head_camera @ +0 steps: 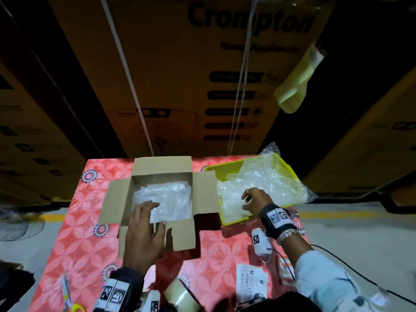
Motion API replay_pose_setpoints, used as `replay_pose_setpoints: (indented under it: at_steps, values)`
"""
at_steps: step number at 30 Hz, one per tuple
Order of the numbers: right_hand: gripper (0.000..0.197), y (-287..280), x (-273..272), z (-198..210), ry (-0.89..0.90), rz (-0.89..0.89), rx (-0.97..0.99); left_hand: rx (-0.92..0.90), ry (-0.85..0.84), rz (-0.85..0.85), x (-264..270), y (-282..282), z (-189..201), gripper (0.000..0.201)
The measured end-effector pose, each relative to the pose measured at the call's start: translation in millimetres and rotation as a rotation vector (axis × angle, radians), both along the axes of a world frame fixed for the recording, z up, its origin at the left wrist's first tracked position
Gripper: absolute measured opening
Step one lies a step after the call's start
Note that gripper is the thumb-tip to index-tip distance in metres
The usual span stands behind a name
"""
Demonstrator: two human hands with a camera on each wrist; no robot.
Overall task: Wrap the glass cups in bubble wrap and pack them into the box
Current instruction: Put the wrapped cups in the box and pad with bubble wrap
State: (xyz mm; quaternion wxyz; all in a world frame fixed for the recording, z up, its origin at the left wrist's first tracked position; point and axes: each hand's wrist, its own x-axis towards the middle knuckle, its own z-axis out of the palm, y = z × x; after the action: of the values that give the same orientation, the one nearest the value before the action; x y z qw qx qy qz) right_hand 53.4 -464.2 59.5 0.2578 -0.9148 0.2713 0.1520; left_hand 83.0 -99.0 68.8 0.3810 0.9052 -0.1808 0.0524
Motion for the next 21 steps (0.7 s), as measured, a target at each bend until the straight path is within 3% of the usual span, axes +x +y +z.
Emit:
replay_pose_setpoints:
  at_steps: [5, 9, 14, 18, 21]
  values:
    - [0.047, 8.1, 19.2, -31.3, 0.081, 0.225, -0.101, -0.018, -0.002, 0.017, -27.4, -29.7, 2.8, 0.048]
    - [0.019, 2.5, 29.3, -33.8, -0.043, 0.197, -0.135, -0.034, 0.039, 0.041, -46.4, -46.1, 7.3, 0.045]
    - [0.017, -19.0, 16.1, -2.6, -0.363, -0.086, 0.263, -0.114, 0.021, 0.079, -62.6, -61.7, 20.7, 0.041]
    - [0.012, -20.2, -7.7, 39.3, -0.549, -0.32, 0.799, -0.219, 0.066, 0.001, -55.8, -83.8, 36.3, 0.045]
    - [0.013, -7.0, -27.0, 63.5, -0.551, -0.394, 1.186, -0.31, 0.164, -0.081, -38.8, -109.8, 52.9, 0.049]
